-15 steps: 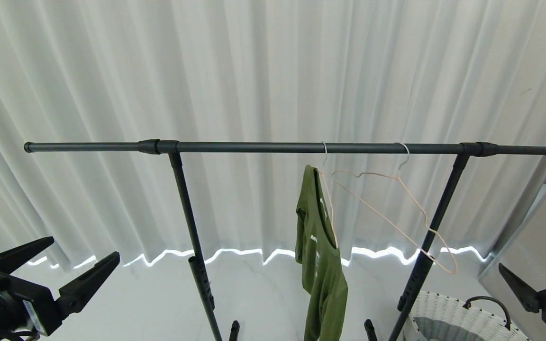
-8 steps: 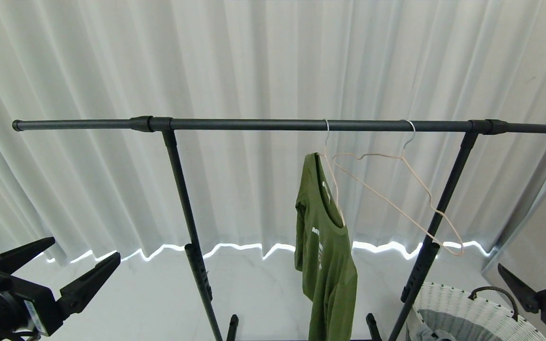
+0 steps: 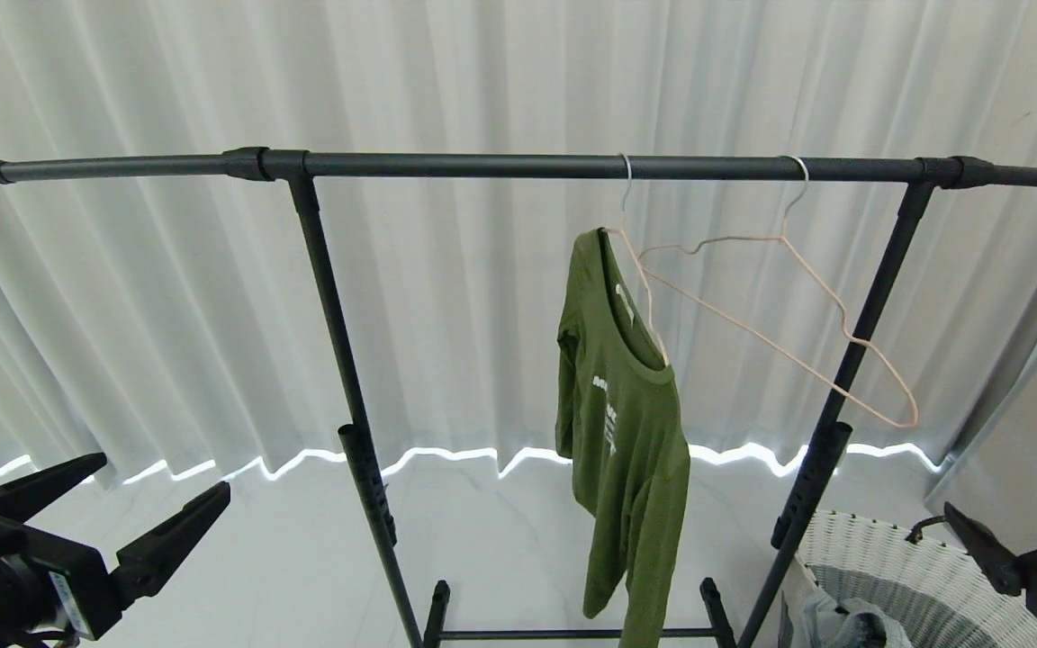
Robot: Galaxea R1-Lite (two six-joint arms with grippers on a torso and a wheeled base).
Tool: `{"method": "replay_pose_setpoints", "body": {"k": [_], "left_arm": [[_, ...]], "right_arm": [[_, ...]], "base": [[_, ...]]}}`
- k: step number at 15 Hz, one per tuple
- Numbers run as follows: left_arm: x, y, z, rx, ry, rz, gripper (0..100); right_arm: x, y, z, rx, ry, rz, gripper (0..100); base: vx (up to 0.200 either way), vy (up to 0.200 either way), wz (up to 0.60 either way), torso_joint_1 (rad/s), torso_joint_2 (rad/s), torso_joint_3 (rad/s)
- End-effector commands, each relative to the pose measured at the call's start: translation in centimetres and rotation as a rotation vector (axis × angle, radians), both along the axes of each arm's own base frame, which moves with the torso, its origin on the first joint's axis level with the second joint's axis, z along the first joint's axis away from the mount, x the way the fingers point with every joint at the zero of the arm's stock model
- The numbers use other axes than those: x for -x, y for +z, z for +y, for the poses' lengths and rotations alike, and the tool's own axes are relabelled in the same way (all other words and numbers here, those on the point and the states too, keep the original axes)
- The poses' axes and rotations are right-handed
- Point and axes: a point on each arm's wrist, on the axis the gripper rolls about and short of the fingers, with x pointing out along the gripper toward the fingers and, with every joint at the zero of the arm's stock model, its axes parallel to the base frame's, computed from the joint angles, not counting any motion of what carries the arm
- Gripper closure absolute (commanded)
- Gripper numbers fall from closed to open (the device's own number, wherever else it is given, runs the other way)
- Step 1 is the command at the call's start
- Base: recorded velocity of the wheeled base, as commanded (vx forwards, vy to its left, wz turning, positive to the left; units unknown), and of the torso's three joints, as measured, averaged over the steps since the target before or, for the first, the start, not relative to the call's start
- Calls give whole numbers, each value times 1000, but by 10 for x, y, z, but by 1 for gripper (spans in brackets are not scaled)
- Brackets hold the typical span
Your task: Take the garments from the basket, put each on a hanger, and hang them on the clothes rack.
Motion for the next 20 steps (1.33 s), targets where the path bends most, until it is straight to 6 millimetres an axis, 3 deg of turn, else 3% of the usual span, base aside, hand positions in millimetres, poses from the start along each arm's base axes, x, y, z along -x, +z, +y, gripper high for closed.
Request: {"method": "replay_pose_setpoints", "body": {"k": [1,13,20], "left_arm": [[0,0,0,0,0,2,0],[1,-1,0,0,0,2,0],[2,0,0,10,-6,-5,0]], "right_arm": [[0,0,0,1,1,1,0],[0,0,0,-1,7,1,0],[-1,-2,3,-7,74,15,0]], "base": [[0,0,0,-212,505,300],[0,0,0,-171,477,308],[0,0,0,-82,383,299]]}}
